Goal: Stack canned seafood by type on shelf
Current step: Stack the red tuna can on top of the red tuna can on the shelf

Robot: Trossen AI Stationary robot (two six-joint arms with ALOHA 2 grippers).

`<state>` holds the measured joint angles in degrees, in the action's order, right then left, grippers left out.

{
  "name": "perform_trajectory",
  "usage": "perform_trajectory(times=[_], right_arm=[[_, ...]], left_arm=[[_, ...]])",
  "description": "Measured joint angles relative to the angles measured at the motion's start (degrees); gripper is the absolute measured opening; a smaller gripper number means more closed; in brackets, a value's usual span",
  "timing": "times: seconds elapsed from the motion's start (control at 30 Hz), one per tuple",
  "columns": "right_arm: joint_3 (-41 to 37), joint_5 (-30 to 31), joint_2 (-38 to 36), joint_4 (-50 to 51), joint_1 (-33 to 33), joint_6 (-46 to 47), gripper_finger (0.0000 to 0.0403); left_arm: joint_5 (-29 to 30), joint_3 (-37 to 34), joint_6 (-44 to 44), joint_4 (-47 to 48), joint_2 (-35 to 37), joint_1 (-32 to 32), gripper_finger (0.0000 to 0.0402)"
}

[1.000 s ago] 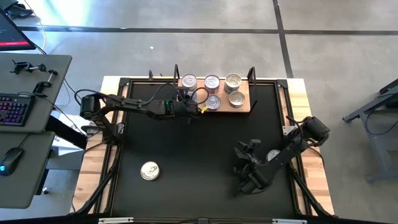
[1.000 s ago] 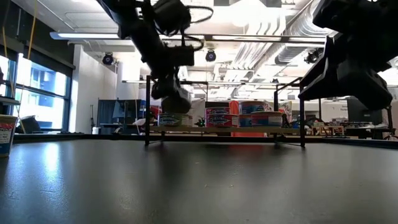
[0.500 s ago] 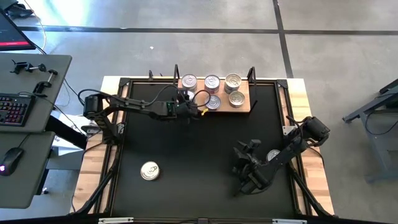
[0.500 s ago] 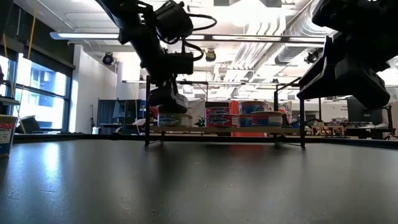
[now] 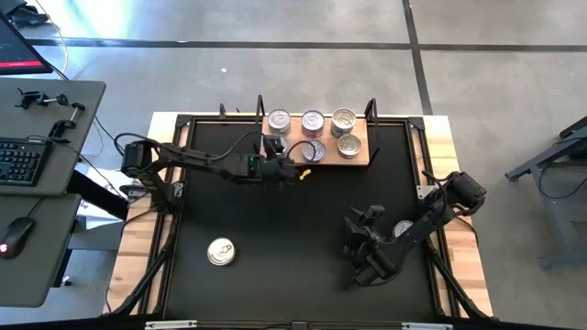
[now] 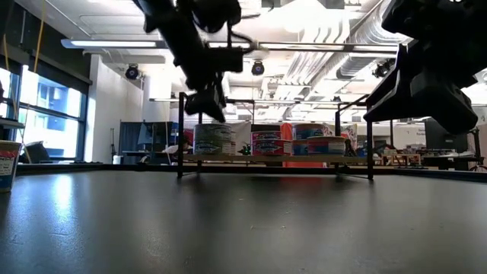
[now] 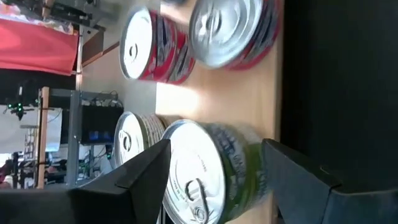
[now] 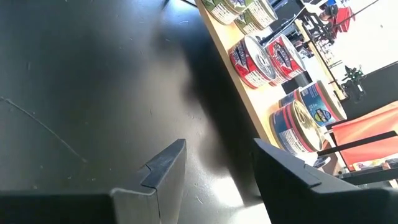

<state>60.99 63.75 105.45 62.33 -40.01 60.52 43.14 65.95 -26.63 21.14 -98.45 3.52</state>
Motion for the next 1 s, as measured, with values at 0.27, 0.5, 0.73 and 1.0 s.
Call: perform_trajectory(times=[0.27,0.5,0.73,1.0], right_arm=[[0.02,-27.91,-4.16,10.36,-0.2,0.88,0.0169],[0.03,-55.29,-13.04,15.58,-5.1,7.35,0.0124],[-7.57,-55.89,-21.67,14.63,-8.5,18.88,0.0041],[-18.93,-63.1,-25.71,0.2,-4.56,15.92,0.0009]], left_arm=[[0.31,3.85,16.39,2.84,0.15,-9.37,0.0244],[-0.09,0.96,30.88,1.85,0.15,-19.13,0.0241],[8.63,-7.11,37.29,-8.08,0.15,-25.75,0.0241],[10.12,-11.07,38.19,-15.31,0.15,-27.7,0.0241]])
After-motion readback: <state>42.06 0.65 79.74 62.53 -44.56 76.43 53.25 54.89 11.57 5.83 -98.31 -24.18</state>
